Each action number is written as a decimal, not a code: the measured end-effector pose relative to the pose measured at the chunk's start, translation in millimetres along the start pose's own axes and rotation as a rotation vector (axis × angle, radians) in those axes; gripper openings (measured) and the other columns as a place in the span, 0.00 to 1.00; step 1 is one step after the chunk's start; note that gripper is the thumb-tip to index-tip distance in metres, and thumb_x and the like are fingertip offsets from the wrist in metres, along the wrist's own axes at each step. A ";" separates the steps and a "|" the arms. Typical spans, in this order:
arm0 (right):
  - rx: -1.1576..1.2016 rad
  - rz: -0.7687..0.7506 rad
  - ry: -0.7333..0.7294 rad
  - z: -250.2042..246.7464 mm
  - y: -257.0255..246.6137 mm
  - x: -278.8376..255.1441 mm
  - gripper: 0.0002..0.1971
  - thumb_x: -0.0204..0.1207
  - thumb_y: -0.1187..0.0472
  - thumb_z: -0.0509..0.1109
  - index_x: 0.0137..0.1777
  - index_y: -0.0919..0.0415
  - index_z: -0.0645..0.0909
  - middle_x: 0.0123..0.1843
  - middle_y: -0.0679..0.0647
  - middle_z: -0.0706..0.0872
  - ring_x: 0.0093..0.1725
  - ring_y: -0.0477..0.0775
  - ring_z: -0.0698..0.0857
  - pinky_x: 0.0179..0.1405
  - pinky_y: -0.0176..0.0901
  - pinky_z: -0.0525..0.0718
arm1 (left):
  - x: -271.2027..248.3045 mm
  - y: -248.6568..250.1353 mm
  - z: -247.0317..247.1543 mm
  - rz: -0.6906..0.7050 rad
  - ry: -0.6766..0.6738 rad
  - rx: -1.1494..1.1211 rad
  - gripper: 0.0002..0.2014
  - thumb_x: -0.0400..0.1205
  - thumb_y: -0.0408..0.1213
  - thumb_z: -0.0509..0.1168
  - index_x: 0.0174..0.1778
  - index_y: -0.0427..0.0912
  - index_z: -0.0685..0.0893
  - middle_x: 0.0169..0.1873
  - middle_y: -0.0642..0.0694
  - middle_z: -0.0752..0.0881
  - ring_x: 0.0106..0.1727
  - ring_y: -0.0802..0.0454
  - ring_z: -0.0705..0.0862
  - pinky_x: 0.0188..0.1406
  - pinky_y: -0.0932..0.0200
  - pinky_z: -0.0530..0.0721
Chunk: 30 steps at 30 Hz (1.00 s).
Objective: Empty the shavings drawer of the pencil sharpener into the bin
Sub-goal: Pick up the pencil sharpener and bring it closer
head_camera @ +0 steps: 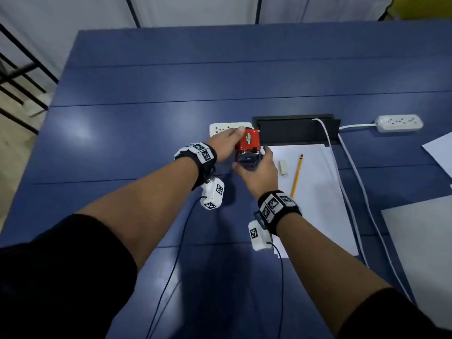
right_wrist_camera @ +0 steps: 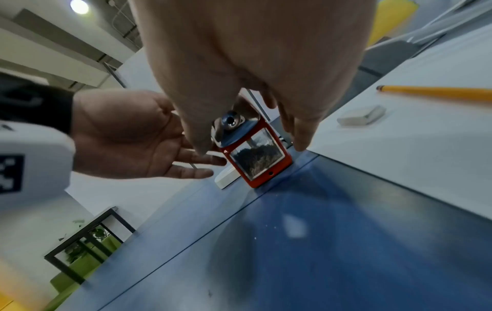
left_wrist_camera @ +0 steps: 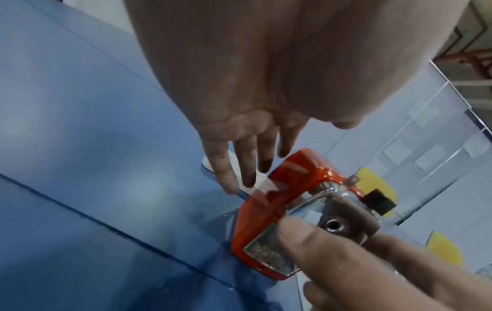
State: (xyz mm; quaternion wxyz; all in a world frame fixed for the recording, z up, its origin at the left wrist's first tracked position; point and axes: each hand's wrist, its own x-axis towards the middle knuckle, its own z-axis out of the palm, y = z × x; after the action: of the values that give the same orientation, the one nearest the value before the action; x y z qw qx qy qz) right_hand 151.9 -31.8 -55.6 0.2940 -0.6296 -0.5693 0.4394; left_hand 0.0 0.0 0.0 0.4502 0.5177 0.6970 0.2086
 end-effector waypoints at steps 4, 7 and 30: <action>-0.047 0.017 0.046 12.3 -3.9 16.6 0.45 0.65 0.42 0.86 0.80 0.55 0.72 0.63 0.54 0.91 0.58 0.59 0.92 0.60 0.52 0.89 | 10.1 -3.9 0.1 -0.030 -0.002 0.085 0.32 0.85 0.65 0.54 0.74 0.45 0.80 0.68 0.42 0.87 0.67 0.43 0.85 0.72 0.47 0.78; -0.103 0.023 0.074 17.6 -4.7 21.5 0.42 0.63 0.41 0.86 0.75 0.54 0.76 0.59 0.54 0.92 0.55 0.61 0.92 0.59 0.57 0.90 | 6.1 -9.6 -3.8 -0.031 -0.027 0.092 0.31 0.86 0.64 0.54 0.71 0.43 0.82 0.65 0.43 0.88 0.66 0.44 0.85 0.71 0.49 0.78; -0.303 -0.236 -0.705 64.2 -5.4 -226.0 0.40 0.58 0.48 0.89 0.73 0.45 0.81 0.56 0.43 0.94 0.55 0.41 0.93 0.62 0.46 0.90 | -334.1 -211.2 -35.8 -0.054 -0.019 0.051 0.15 0.81 0.48 0.70 0.62 0.51 0.86 0.48 0.57 0.92 0.50 0.55 0.90 0.58 0.53 0.85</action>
State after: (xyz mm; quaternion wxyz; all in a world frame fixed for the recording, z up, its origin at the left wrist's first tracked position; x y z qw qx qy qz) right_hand 100.1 -259.6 -29.8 0.0328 -0.4069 -0.7620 0.5027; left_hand -123.4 -377.1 -4.2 0.4488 0.5122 0.7114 0.1736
